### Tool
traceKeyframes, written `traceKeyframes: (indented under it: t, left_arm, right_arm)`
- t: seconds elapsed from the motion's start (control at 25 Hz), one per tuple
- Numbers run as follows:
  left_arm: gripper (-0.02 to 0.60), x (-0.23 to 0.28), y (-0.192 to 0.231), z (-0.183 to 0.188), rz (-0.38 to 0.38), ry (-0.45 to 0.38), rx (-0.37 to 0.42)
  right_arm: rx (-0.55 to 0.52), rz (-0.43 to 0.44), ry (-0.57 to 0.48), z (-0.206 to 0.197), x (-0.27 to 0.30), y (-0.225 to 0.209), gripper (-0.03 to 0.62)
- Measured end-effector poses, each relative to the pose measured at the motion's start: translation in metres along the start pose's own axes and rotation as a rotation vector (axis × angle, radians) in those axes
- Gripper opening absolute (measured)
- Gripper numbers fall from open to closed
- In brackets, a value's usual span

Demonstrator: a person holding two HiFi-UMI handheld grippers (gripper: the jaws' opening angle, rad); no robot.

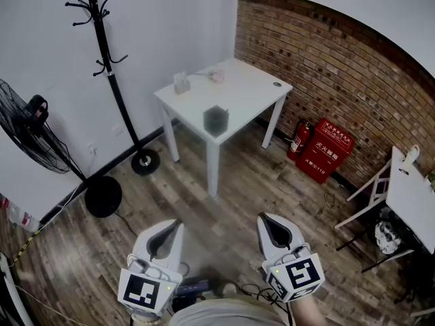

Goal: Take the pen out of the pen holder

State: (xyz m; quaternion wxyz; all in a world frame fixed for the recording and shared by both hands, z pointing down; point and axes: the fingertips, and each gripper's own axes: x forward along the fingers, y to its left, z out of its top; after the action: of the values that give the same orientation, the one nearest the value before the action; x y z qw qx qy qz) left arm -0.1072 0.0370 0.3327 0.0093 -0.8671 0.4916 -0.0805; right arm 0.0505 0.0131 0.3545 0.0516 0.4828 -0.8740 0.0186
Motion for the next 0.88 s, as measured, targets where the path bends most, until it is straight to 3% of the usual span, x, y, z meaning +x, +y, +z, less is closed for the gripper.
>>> traceKeyframes:
  t: [0.44, 0.64, 0.88]
  left_arm:
    - [-0.006, -0.001, -0.001, 0.0, 0.001, -0.001, -0.002]
    - [-0.006, 0.0, -0.004, 0.001, 0.0, -0.002, -0.003]
    - [-0.006, -0.002, -0.01, 0.0, 0.006, 0.003, 0.001]
  right_arm:
    - [-0.002, 0.026, 0.0, -0.002, 0.002, 0.008, 0.011]
    - [0.022, 0.029, -0.008, -0.001, 0.0, 0.007, 0.098]
    - [0.089, 0.027, -0.031, 0.0, -0.007, -0.002, 0.106]
